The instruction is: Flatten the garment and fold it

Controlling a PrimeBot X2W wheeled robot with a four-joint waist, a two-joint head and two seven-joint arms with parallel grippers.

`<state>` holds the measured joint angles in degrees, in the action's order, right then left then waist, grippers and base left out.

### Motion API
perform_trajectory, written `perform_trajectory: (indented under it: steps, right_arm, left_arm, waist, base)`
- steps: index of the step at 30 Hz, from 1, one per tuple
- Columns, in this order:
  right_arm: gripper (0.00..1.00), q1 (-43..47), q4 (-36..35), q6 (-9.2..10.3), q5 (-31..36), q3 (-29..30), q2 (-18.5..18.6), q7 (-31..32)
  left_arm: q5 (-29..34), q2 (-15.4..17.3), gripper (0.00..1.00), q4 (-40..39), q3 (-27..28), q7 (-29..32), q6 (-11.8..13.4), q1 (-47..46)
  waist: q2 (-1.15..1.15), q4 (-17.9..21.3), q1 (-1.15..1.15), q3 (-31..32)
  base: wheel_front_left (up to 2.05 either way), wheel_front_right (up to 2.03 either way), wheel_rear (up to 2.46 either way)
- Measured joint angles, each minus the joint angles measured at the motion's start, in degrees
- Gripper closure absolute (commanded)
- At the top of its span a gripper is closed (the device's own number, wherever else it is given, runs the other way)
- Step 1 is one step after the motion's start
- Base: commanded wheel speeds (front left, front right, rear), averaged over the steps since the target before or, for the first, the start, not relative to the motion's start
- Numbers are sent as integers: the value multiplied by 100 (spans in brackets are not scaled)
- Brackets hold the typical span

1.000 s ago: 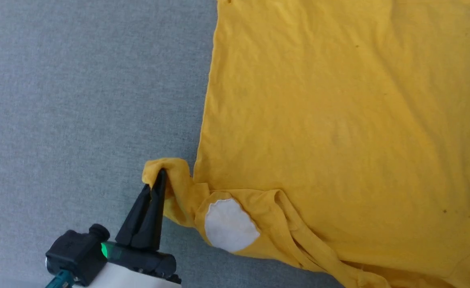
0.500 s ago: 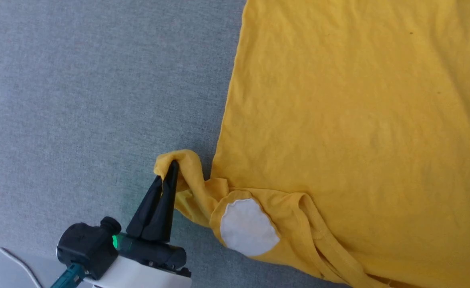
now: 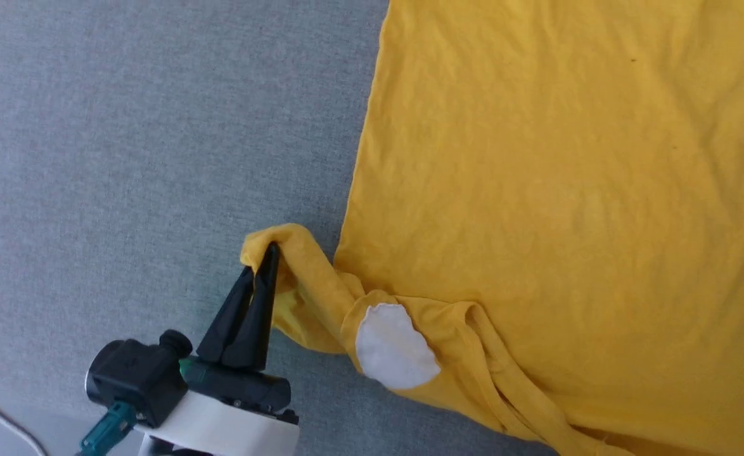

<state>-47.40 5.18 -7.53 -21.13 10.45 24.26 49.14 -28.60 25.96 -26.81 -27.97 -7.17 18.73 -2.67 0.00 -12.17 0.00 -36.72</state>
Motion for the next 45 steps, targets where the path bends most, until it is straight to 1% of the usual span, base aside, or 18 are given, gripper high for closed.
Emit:
perform_trajectory:
  steps: [4, 8, 10, 14, 15, 18, 22, 25, 27, 29, 33, 34, 35, 36, 38, 40, 42, 45]
  right_arm:
    - [100, 322, -259, 0, -337, 73, 35, -390]
    - [100, 924, -699, -1, -661, 502, 80, -498]
    - [100, 1314, -984, -1, -806, 902, 53, -502]
    - [100, 2211, -1489, -1, -1057, 1860, -130, -497]
    - [100, 2463, -1611, -1, -1110, 2114, -202, -494]
    - [100, 3321, -1957, 0, -1300, 2810, -579, -493]
    - [100, 4426, -2280, 0, -1589, 3399, -1385, -495]
    - [100, 5277, -2286, 0, -1635, 3446, -1849, -435]
    - [100, 5743, -2199, 0, -1623, 3343, -2011, -494]
    - [100, 5967, -1996, 0, -1547, 3149, -2074, -677]
    - [100, 5911, -1367, 0, -1495, 2525, -2117, -1261]
    - [98, 5854, -1232, 0, -1494, 2401, -2128, -1400]
    - [42, 5798, -1125, 0, -1466, 2292, -2128, -1541]
    - [0, 5746, -1063, 0, -1406, 2183, -2128, -1674]
    - [0, 5623, -1045, 0, -1368, 2084, -2127, -1852]
    - [0, 5586, -1263, 0, -1352, 1993, -1963, -1900]
    - [0, 5544, -1767, 0, -1548, 2057, -1775, -1881]
    - [0, 5295, -2594, 0, -1689, 2214, -1351, -1764]
  left_arm:
    - [8, 97, 100, 36, 37, 16, 5, -3]
    - [3, 211, 100, 34, 88, 109, 26, 27]
    - [-11, 274, 100, 16, 133, 137, 60, 76]
    - [-41, 383, 100, -31, 209, 191, 108, 264]
    - [-57, 403, 100, -38, 216, 207, 113, 274]
    - [-69, 431, 100, -94, 252, 212, 156, 302]
    - [-118, 439, 100, -123, 256, 245, 159, 383]
    - [-178, 442, 100, -114, 280, 253, 209, 420]
    - [-231, 441, 100, -93, 290, 253, 209, 505]
    - [-253, 442, 100, -52, 279, 253, 209, 548]
    - [-299, 428, 100, -14, 237, 265, 198, 552]
    - [-322, 428, 100, -4, 227, 271, 190, 550]
    - [-323, 432, 100, 4, 215, 312, 161, 542]
    - [-324, 433, 100, 12, 205, 331, 148, 524]
    - [-326, 434, 100, 13, 200, 367, 147, 460]
    - [-326, 438, 100, 8, 196, 372, 142, 449]
    - [-322, 446, 100, -14, 191, 397, 142, 448]
    - [-291, 455, 100, -57, 181, 420, 143, 425]
  waist:
    - [0, 113, 0, 291]
    - [0, 264, -1, 648]
    - [0, 360, -1, 830]
    - [0, 628, -2, 1116]
    - [0, 707, -1, 1168]
    - [0, 948, -2, 1294]
    - [0, 1241, -2, 1402]
    - [0, 1410, -2, 1445]
    - [0, 1497, -1, 1458]
    - [0, 1559, -1, 1465]
    - [0, 1613, 0, 1496]
    - [0, 1617, 0, 1509]
    - [0, 1621, 0, 1524]
    - [0, 1624, 0, 1537]
    - [0, 1633, 0, 1560]
    - [0, 1637, -1, 1566]
    - [0, 1639, -1, 1545]
    - [0, 1623, 0, 1475]
  base:
    - [0, 0, 0]
    - [0, 0, 0]
    - [0, 0, 0]
    - [0, 0, 0]
    - [0, 0, 0]
    - [0, 0, 0]
    - [0, 0, 0]
    - [0, 0, 0]
    - [0, 0, 0]
    - [0, 0, 0]
    - [0, 0, 0]
    - [0, 0, 0]
    - [0, 0, 0]
    - [0, 0, 0]
    - [0, 0, 0]
    - [0, 0, 0]
    - [0, 0, 0]
    - [0, 0, 0]
